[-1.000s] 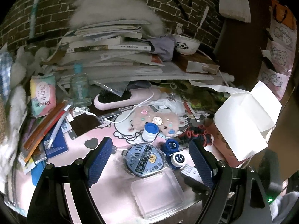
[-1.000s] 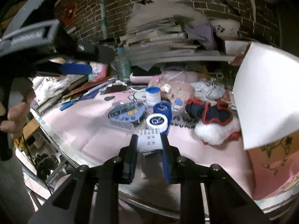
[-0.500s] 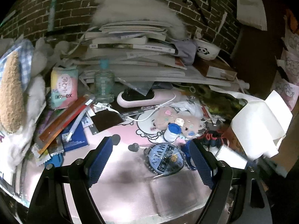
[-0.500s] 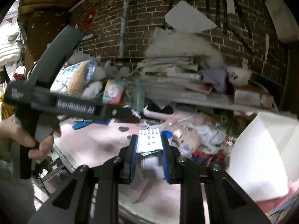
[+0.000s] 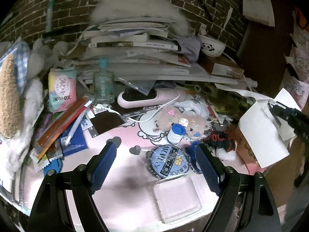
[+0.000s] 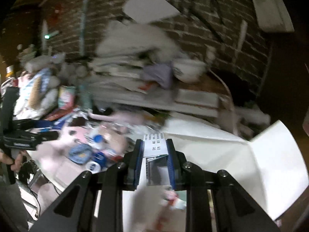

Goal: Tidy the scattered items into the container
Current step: 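Carry the white card into the white box and open the right tool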

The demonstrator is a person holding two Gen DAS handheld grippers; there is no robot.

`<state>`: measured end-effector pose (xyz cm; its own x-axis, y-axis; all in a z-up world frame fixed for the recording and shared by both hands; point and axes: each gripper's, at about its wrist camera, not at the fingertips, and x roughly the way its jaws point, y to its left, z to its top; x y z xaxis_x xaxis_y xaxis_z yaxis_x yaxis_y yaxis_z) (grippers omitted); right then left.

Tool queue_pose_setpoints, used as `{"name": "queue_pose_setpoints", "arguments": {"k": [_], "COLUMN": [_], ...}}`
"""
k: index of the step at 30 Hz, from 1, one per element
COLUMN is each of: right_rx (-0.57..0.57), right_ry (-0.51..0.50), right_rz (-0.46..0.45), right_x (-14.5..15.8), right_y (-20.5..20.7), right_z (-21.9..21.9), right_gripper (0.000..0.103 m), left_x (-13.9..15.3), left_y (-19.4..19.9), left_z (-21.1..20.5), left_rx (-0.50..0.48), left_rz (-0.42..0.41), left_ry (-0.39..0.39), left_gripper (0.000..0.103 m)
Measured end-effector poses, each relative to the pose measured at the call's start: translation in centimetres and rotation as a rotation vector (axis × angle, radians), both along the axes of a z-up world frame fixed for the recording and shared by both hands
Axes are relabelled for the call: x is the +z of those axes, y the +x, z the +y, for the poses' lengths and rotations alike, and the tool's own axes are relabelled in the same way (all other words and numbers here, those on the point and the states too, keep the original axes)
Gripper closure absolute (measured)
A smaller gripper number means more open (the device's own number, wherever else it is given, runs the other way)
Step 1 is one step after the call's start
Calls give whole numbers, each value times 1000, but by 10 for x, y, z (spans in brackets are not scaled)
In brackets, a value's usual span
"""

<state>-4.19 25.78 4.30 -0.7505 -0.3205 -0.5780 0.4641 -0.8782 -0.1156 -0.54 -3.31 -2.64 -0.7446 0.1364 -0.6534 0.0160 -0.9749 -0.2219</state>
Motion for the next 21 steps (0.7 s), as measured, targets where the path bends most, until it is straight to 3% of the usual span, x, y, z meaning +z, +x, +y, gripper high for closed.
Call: {"name": "queue_pose_setpoints", "arguments": {"k": [12,18,19,21], "right_rx": [-107,-115,-114,-116], "right_ry": [219,273,273,278], "right_rz": [-196,-193,-194,-188], "right_x": [-34,-40,-41,-41], "right_y": [-47,-52,-52,-52], "right_z": [41,42,42,41], "right_gripper": [82,81,79,55], "left_x": [-3,-2,-3,-4], "left_y": [-2,-1,-1,-2], "left_z": [3,2,1,1], "left_rx": [-6,-5,-5,-5], "left_rz": [-17,-19,-23,-35], "left_ry": [-9,-12,-11,-7], "left_gripper": [22,22,22,22]}}
